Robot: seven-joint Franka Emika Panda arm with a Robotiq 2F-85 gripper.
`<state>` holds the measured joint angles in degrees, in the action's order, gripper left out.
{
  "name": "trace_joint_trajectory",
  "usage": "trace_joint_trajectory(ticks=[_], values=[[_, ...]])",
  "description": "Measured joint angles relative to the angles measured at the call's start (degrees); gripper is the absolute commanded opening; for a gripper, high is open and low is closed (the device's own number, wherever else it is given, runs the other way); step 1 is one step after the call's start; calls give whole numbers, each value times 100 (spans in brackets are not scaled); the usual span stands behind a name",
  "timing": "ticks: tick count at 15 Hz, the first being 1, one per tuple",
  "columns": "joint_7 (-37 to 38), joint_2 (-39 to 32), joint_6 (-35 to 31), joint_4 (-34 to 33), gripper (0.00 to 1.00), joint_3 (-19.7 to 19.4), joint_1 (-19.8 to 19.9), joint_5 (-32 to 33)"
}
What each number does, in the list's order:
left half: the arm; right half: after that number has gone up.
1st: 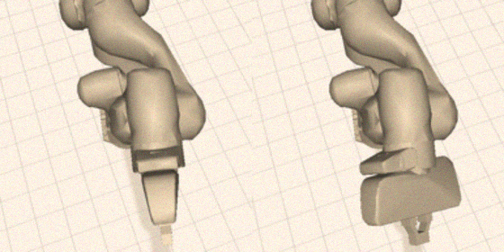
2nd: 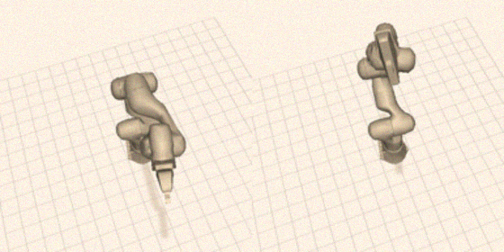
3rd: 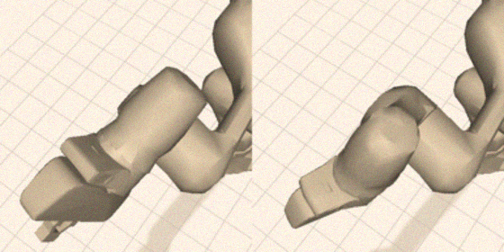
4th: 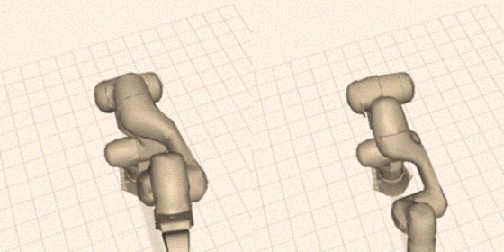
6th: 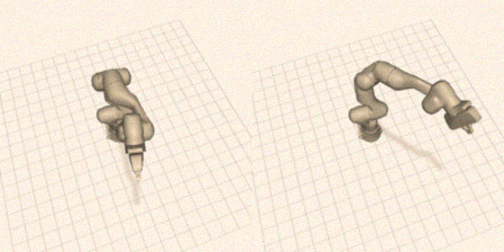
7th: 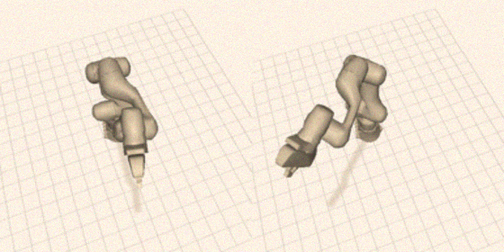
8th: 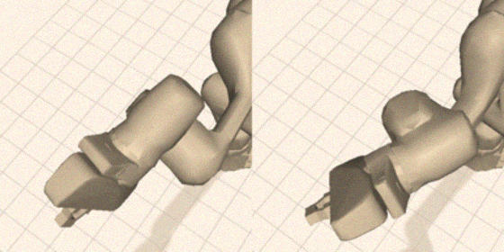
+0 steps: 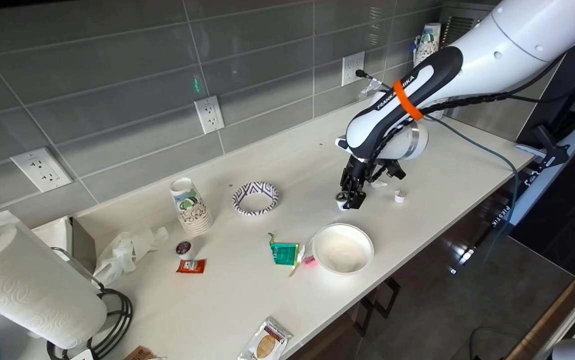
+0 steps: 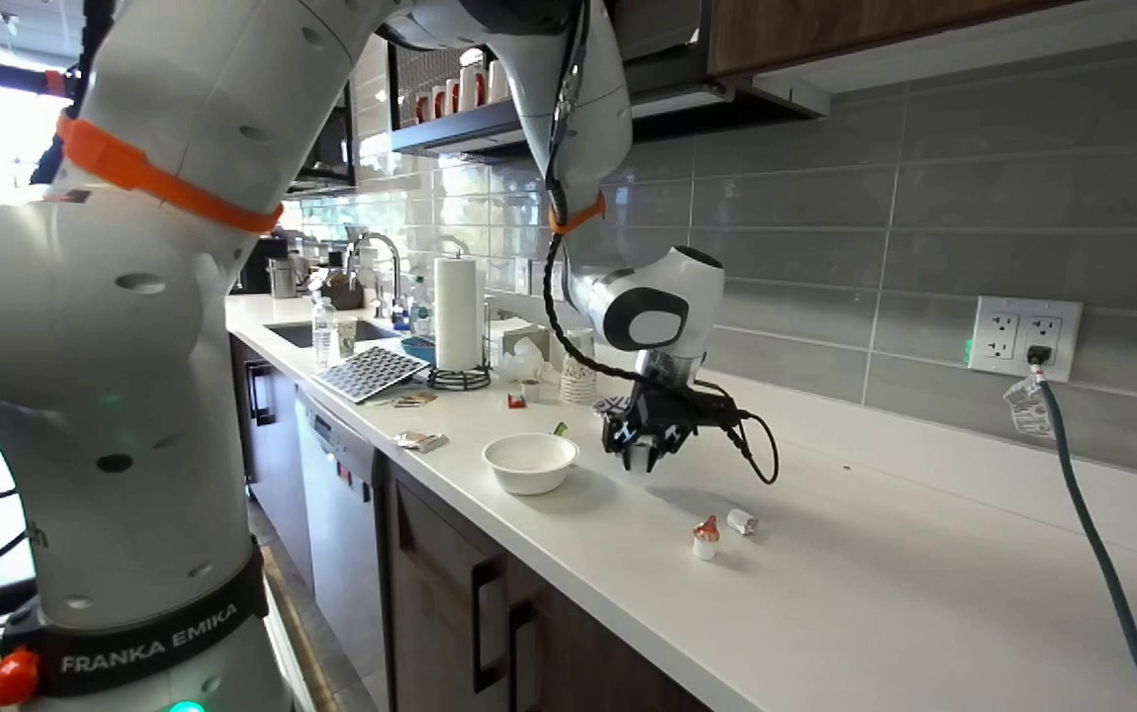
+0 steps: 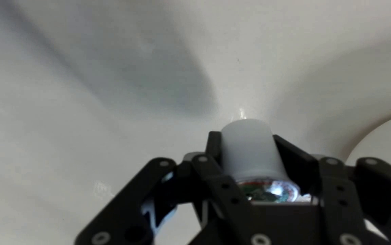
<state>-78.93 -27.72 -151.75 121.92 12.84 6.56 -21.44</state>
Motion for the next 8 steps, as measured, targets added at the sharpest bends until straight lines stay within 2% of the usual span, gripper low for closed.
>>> trace_joint_trajectory(ticks=[3, 8], values=[[711, 200, 131, 70, 24, -232, -300, 768], [1886, 490, 1000, 88, 25, -472, -778, 2040]])
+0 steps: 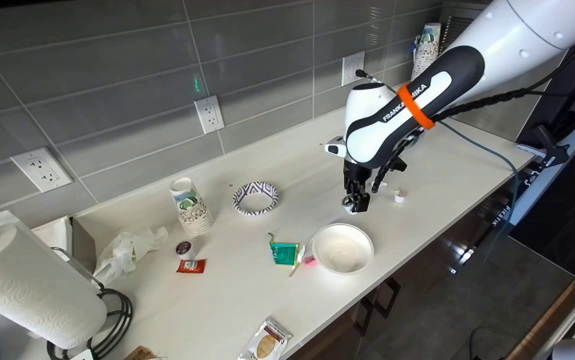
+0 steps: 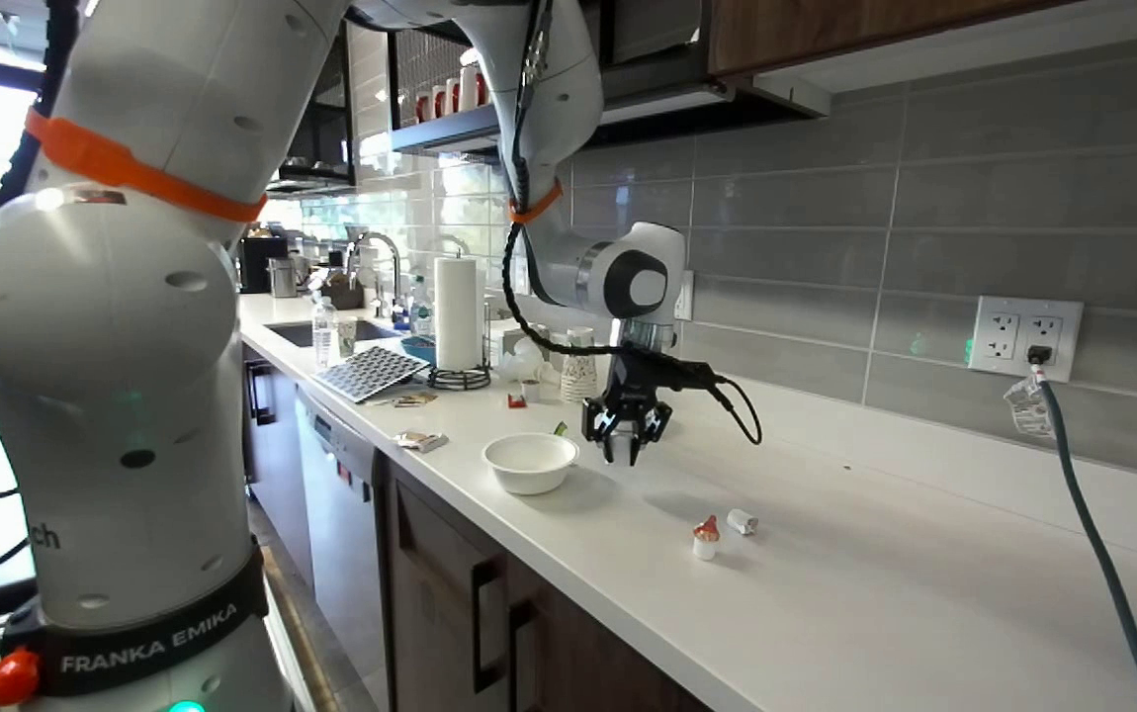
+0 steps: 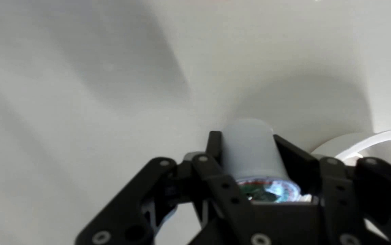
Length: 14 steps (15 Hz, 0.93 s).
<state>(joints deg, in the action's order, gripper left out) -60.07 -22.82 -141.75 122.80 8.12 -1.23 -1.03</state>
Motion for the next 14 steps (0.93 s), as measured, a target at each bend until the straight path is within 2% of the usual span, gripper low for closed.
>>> trace_joint_trajectory(ticks=[5, 11, 14], values=[[573, 180, 893, -157, 24, 8, -282, 749], [788, 222, 1983, -419, 20, 89, -570, 1232], [894, 209, 2594, -522, 21, 139, -736, 1462]])
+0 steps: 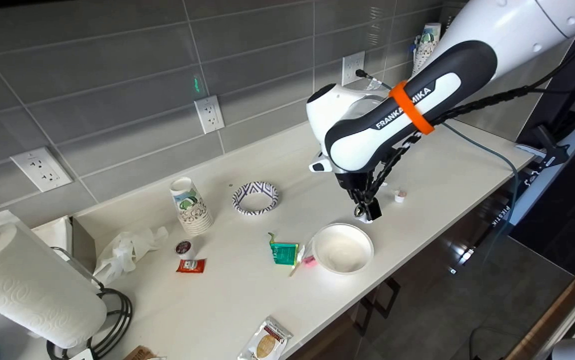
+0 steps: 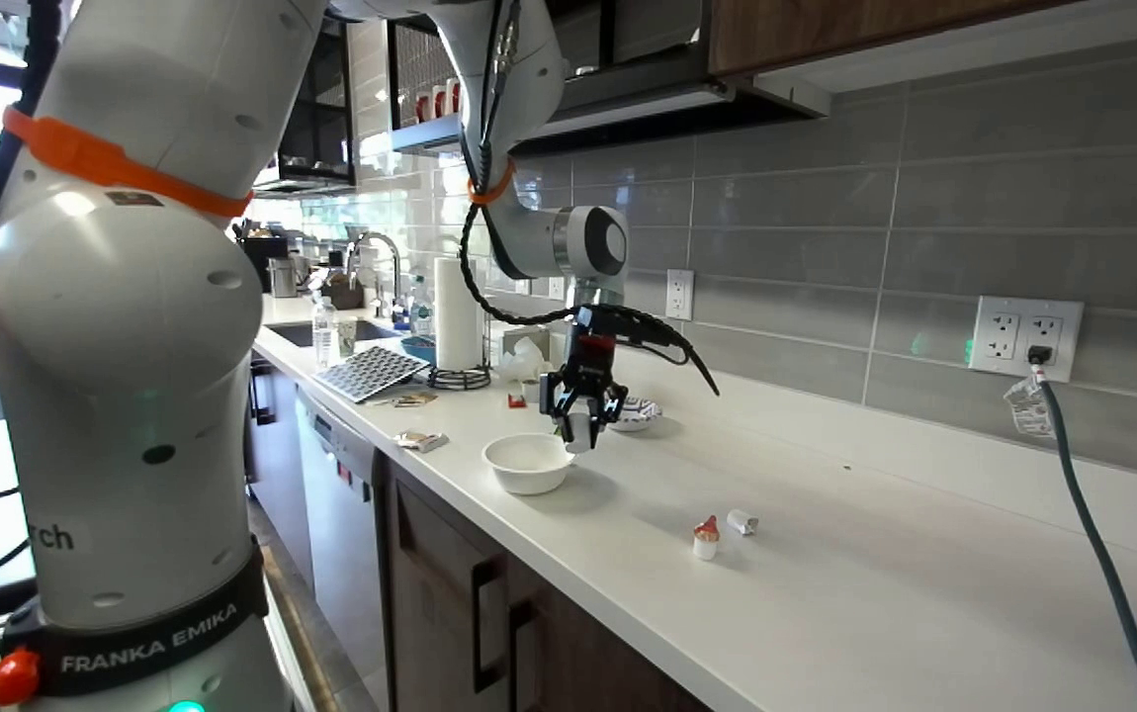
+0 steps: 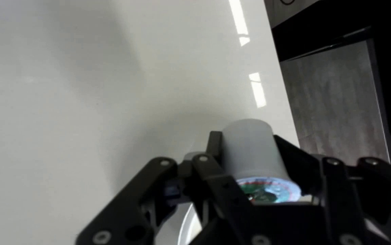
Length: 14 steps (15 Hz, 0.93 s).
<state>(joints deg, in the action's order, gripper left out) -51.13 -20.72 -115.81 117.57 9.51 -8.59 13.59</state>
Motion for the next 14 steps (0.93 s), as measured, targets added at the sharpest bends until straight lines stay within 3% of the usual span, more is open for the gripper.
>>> trace_joint_trajectory(ticks=[12, 13, 14], values=[[47, -409, 1215, -568, 17, 260, -337, 377], [44, -479, 1282, -650, 38, 267, -357, 388], [44, -548, 1334, -731, 38, 269, -377, 401]])
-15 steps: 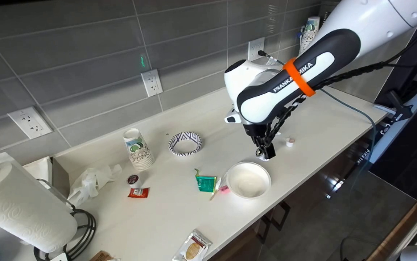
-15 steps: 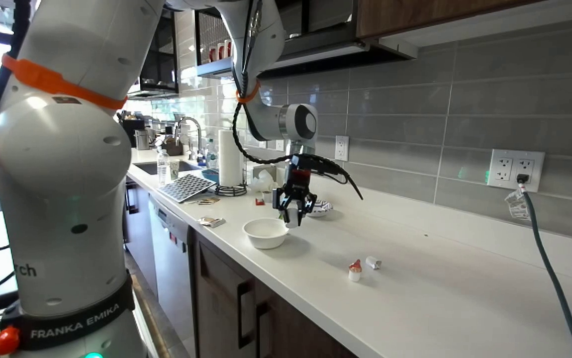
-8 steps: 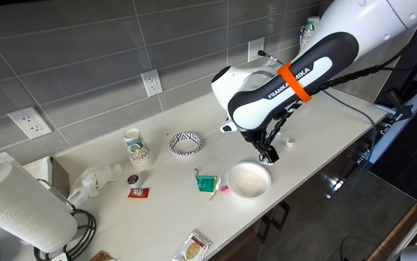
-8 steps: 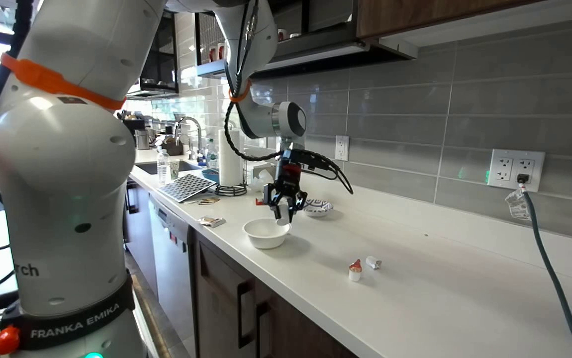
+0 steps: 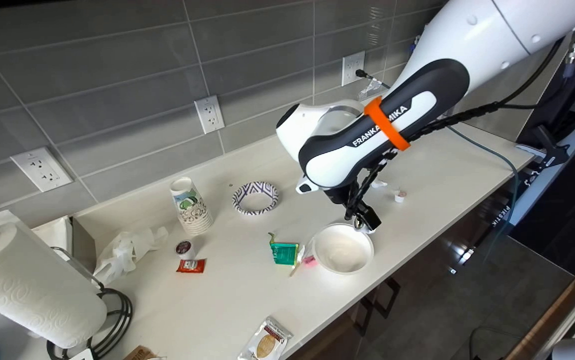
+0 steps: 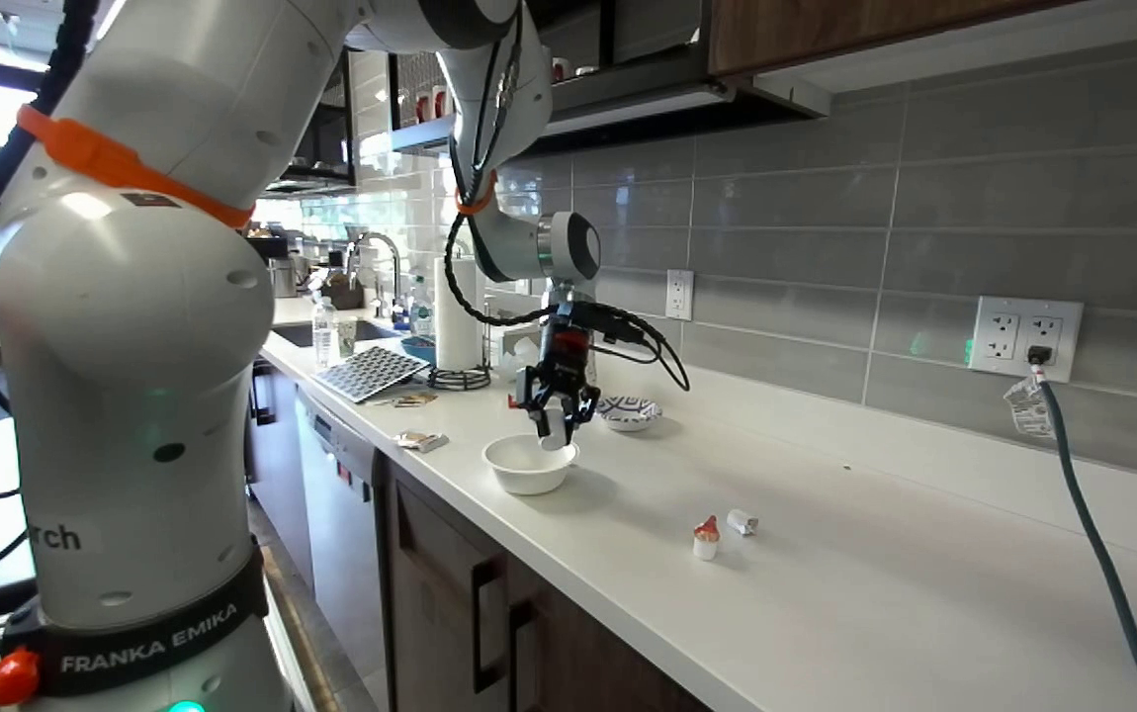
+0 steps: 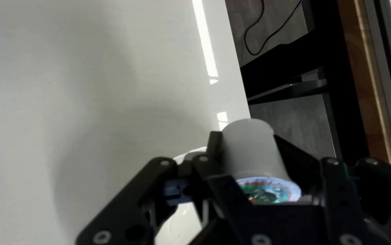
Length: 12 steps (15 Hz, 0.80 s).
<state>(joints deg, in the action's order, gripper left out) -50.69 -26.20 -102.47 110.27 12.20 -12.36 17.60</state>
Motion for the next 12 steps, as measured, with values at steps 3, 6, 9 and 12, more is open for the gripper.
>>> trace_joint_trajectory(ticks=[3, 6, 9, 12], values=[[0, -133, 89, -165, 38, 2, -25, 19], [0, -162, 96, -200, 38, 2, -25, 27], [0, -174, 98, -211, 13, 2, -25, 30], [0, -177, 99, -212, 13, 11, -24, 30]])
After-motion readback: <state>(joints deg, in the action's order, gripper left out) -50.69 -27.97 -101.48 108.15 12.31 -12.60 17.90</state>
